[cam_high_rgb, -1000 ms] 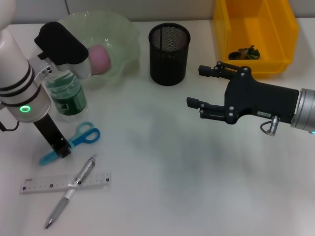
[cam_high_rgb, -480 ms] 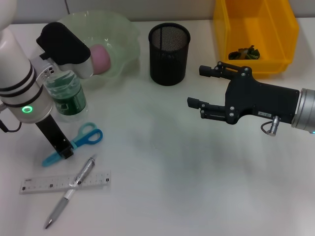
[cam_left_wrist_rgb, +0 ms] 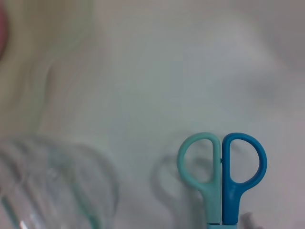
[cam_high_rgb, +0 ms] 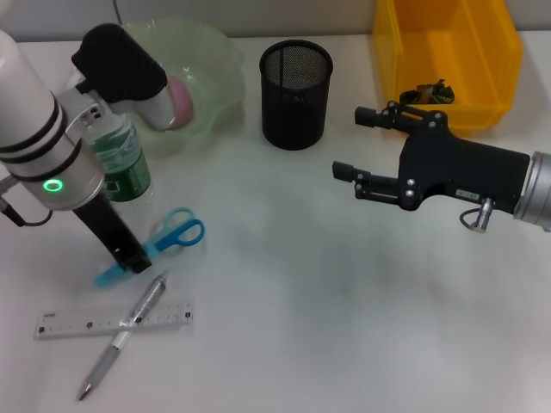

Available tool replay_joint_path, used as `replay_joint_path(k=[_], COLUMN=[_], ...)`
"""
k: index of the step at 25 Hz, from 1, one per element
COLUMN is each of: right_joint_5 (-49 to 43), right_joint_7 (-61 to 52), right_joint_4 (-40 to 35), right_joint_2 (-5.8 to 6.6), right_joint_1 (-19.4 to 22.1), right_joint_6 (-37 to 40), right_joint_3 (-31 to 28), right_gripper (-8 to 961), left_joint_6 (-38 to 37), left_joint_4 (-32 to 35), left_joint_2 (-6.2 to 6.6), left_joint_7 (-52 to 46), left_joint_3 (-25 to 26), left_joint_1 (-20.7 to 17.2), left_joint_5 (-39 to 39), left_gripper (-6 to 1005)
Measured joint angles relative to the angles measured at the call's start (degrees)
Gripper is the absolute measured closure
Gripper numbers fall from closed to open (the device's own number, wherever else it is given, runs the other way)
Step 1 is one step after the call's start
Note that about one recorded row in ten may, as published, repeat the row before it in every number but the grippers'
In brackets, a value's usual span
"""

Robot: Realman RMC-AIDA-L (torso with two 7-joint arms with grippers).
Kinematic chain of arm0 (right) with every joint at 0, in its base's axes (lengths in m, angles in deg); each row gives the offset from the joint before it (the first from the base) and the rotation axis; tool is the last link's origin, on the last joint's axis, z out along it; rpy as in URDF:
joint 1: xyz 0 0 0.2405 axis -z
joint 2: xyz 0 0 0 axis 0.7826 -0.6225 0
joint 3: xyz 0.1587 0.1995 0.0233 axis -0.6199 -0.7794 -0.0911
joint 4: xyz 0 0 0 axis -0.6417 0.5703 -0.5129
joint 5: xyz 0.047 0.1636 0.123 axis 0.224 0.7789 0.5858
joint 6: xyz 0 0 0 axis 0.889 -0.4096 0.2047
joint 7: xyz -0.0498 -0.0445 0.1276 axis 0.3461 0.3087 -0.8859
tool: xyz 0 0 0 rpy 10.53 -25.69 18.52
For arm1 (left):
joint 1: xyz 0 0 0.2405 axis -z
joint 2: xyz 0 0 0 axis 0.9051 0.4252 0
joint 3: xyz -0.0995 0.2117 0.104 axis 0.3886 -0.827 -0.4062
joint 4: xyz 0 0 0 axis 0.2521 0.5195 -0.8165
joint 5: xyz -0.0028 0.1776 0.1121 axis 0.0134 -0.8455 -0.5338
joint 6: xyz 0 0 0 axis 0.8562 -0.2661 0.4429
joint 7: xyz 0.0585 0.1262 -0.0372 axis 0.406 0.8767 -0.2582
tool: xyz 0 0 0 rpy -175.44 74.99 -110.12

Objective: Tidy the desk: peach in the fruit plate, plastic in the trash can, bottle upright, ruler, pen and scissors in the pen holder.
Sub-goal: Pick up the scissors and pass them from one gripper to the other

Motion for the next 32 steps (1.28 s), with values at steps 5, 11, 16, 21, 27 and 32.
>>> replay_joint_path(k=[5,11,16,21,27,32], right_joint_5=[2.01,9.8,15.18,15.73,15.77,15.77], right_joint_7=[0.01,0.8,2.4,2.42,2.52,2.55], right_joint_4=[0.08,0.07,-0.21,0.56,2.06,2.21], right_joint_2=[0.0,0.04,0.13,0.01,0.12,0.15], right_joint_1=[0.53,3.2,5.23,5.39,5.57,5.71], right_joint_6=[0.21,1.81,3.23,3.78,5.61,5.99], right_joint_3=[-0.72,-0.78,-0.84,-4.26,-7.99,-8.69], right_gripper=[214,214,214,214,214,214], left_joint_6=[-2.16,-2.48,-0.26,4.64,12.74,21.13], left_joint_4=[6.9,16.75,20.97,22.16,21.15,16.76], left_joint_2=[0.14,0.27,0.32,0.32,0.35,0.22], left_joint_7=[1.44,3.85,6.14,11.32,19.54,27.23], left_joint_3=[-0.23,0.29,1.37,3.48,5.93,5.22], left_joint_1=[-2.39,-6.64,-9.34,-11.8,-14.51,-15.87], left_joint_5=[4.41,10.3,14.54,22.44,33.42,44.51], left_gripper=[767,767,768,769,768,764])
